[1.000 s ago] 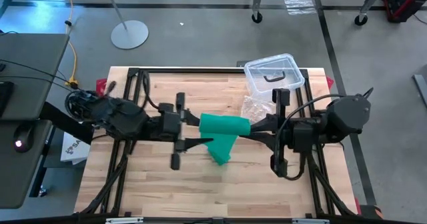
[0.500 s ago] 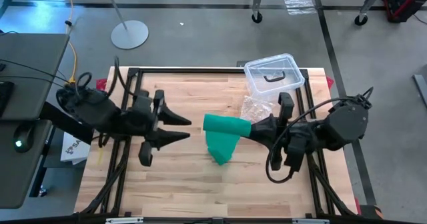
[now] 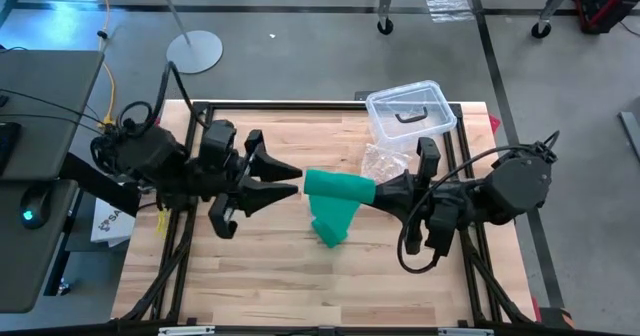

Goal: Roll bandage
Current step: Roll the green bandage

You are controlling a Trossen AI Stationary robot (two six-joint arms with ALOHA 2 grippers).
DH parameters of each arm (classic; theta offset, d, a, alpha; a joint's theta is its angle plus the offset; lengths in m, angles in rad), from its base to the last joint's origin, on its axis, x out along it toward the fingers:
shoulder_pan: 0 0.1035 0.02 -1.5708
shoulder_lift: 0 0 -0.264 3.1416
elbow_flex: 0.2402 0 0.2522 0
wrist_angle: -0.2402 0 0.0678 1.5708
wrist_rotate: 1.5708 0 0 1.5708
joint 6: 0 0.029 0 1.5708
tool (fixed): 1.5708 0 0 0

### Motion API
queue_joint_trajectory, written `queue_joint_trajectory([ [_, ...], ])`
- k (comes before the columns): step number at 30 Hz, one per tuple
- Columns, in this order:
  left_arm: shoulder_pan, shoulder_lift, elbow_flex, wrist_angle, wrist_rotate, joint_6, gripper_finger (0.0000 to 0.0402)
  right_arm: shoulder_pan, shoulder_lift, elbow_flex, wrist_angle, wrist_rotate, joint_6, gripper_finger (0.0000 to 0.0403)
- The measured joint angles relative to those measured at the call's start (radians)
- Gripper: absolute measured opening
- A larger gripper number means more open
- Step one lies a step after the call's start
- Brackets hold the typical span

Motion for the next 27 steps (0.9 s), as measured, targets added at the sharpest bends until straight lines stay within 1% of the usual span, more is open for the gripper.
queue_joint_trajectory([
  [4, -0.012, 0.001, 0.000, -0.001, 0.008, 0.019, 0.0154, 0.000, 0.000, 0.000, 0.000, 0.000, 0.002, 0.0002],
  [8, -0.009, 0.014, 0.000, 0.013, -0.009, -0.015, 0.0146, 0.000, 0.000, 0.000, 0.000, 0.000, 0.005, 0.0002],
  [14, 0.017, 0.051, 0.000, 0.062, -0.005, -0.079, 0.0133, -0.001, 0.000, 0.000, -0.003, 0.000, 0.026, 0.0003],
  [21, 0.042, 0.058, 0.000, 0.071, -0.007, -0.111, 0.0121, -0.001, -0.001, 0.000, -0.003, 0.006, 0.030, 0.0003],
  [24, 0.048, 0.059, 0.000, 0.070, -0.008, -0.110, 0.0099, -0.002, -0.001, 0.000, -0.003, 0.006, 0.038, 0.0003],
  [27, 0.056, 0.060, 0.000, 0.049, -0.001, -0.110, 0.0059, -0.001, -0.001, 0.000, -0.004, 0.006, 0.070, 0.0003],
])
